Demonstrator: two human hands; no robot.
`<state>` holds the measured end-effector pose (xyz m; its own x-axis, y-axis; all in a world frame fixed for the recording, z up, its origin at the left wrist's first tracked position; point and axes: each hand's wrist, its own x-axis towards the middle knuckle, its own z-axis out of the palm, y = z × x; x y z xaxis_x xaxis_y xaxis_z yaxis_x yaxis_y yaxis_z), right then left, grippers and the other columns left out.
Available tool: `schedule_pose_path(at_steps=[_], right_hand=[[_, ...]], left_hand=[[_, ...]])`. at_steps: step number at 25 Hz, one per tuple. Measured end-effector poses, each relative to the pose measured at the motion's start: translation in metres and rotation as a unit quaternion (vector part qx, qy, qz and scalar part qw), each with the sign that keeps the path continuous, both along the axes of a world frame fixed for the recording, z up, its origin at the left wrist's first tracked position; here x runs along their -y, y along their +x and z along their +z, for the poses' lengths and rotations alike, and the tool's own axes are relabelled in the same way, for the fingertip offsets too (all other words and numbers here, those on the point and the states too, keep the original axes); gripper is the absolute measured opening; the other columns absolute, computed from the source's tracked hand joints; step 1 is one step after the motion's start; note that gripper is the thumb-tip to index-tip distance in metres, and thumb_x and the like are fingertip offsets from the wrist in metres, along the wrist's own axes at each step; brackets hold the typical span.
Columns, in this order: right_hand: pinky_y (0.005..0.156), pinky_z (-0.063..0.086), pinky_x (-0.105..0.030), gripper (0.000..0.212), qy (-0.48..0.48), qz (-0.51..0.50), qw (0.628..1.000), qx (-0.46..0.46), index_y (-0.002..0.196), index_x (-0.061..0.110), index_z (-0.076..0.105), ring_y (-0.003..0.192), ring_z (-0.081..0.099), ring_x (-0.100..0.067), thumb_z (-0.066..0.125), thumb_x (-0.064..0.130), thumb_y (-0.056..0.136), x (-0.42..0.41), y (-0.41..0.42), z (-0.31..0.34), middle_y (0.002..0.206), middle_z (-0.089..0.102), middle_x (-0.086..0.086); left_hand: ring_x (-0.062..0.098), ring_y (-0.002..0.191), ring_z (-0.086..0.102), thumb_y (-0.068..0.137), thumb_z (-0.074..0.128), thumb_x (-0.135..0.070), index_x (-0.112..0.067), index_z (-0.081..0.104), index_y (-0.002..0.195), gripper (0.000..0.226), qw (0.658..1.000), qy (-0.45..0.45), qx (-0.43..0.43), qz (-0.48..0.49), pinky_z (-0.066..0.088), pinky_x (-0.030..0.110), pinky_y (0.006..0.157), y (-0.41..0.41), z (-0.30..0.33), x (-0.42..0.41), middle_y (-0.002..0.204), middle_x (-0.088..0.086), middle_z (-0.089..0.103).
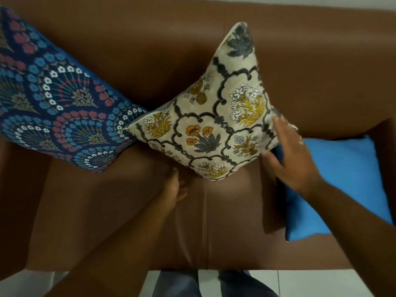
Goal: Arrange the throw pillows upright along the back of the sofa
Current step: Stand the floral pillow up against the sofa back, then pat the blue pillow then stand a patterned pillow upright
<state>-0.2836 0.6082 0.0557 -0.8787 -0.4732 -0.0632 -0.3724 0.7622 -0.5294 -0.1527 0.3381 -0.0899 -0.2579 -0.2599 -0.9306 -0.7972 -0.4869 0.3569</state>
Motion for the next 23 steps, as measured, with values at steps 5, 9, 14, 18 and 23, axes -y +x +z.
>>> schedule_pose_path(at_steps=[5, 9, 14, 18, 23], right_hand=[[0.118, 0.012, -0.059, 0.084, 0.287, -0.028, 0.951, 0.112, 0.151, 0.031, -0.009, 0.152, 0.010, -0.035, 0.051, 0.049, 0.094, -0.160, 0.081, -0.027, 0.167, 0.010, -0.011], [0.119, 0.008, -0.055, 0.084, 0.354, -0.038, 0.928, 0.106, 0.152, 0.029, -0.011, 0.152, 0.001, -0.036, 0.044, 0.056, 0.095, -0.284, 0.055, -0.043, 0.168, 0.001, -0.011], [0.119, 0.006, -0.056, 0.083, 0.278, -0.026, 0.954, 0.109, 0.156, 0.031, -0.006, 0.152, -0.003, -0.036, 0.035, 0.066, 0.092, -0.360, -0.020, -0.090, 0.167, -0.004, -0.012], [0.118, 0.004, -0.057, 0.083, 0.206, -0.011, 0.971, 0.118, 0.156, 0.034, -0.003, 0.151, -0.006, -0.039, 0.032, 0.071, 0.091, -0.379, -0.048, -0.136, 0.167, -0.007, -0.012], [0.117, 0.003, -0.060, 0.082, 0.152, -0.022, 0.983, 0.100, 0.156, 0.035, 0.001, 0.151, -0.007, -0.039, 0.029, 0.072, 0.090, -0.386, -0.042, -0.162, 0.168, -0.005, -0.010]], left_hand=[[0.035, 0.122, 0.059, 0.103, 0.046, -0.035, -0.004, 0.050, 0.141, 0.050, 0.963, -0.037, -0.004, -0.266, 0.046, 0.042, 0.109, 0.024, -0.004, -0.127, 0.138, 0.015, 0.057], [0.033, 0.143, 0.040, 0.099, 0.053, -0.038, -0.018, 0.033, 0.155, 0.062, 0.878, -0.146, -0.148, -0.432, 0.035, 0.044, 0.117, -0.038, 0.031, -0.283, 0.158, 0.013, 0.039], [0.036, 0.156, -0.003, 0.095, 0.038, -0.059, -0.031, 0.011, 0.159, 0.075, 0.645, -0.414, -0.211, -0.606, 0.008, 0.058, 0.124, -0.094, 0.029, -0.406, 0.170, 0.008, -0.001], [0.040, 0.154, 0.013, 0.093, 0.033, -0.064, -0.029, 0.019, 0.159, 0.076, 0.583, -0.522, -0.163, -0.601, 0.013, 0.063, 0.121, -0.105, -0.013, -0.443, 0.168, 0.011, 0.014], [0.043, 0.151, 0.023, 0.094, 0.033, -0.064, -0.027, 0.025, 0.157, 0.074, 0.555, -0.552, -0.168, -0.599, 0.022, 0.066, 0.117, -0.104, -0.036, -0.446, 0.166, 0.014, 0.023]])
